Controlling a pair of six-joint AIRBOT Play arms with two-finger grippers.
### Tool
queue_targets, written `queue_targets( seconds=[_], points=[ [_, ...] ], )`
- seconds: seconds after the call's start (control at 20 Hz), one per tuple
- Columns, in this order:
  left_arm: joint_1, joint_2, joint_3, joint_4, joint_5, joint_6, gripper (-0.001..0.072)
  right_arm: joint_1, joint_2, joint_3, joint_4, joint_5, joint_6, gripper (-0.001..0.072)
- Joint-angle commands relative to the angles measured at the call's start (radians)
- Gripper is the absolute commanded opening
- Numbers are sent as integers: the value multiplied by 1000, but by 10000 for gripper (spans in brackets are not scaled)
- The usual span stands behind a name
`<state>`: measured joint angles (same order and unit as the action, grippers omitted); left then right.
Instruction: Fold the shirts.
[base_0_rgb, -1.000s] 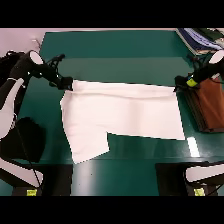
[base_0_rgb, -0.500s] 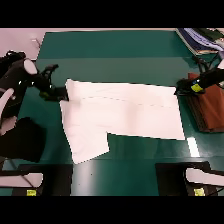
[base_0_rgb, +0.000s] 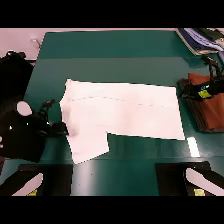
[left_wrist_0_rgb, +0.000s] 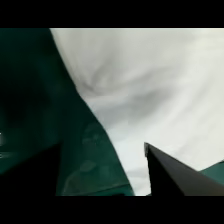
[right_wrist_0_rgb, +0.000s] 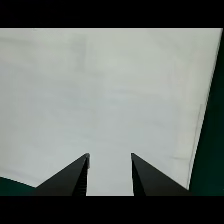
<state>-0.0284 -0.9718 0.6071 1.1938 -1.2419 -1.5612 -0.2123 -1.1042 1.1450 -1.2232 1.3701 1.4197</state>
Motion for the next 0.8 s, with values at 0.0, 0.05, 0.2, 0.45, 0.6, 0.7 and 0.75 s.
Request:
queue_targets(
  seconds=[0.0,0.05,0.2,0.45,0.6,0.7,0.75],
  points=[
    [-3,39,-118,-204,120,45,599,-1,17,-8,2,-6,0,314],
    [-3,39,-137,-243,147,52,599,-1,17,-8,2,-5,0,314],
    [-3,39,-170,-262,153,52,598,-1,17,-8,0,18,0,313],
    [-3,42,-151,-307,122,113,25,-45,18,-24,-10,78,-2,307],
    [-3,42,-100,-304,67,135,25,-197,18,-163,-13,109,-8,307],
    [-3,42,-82,-304,50,156,25,-338,17,-292,-32,109,-6,312],
    [-3,42,-79,-306,48,156,24,-416,17,-357,-33,105,-6,360]
  ],
)
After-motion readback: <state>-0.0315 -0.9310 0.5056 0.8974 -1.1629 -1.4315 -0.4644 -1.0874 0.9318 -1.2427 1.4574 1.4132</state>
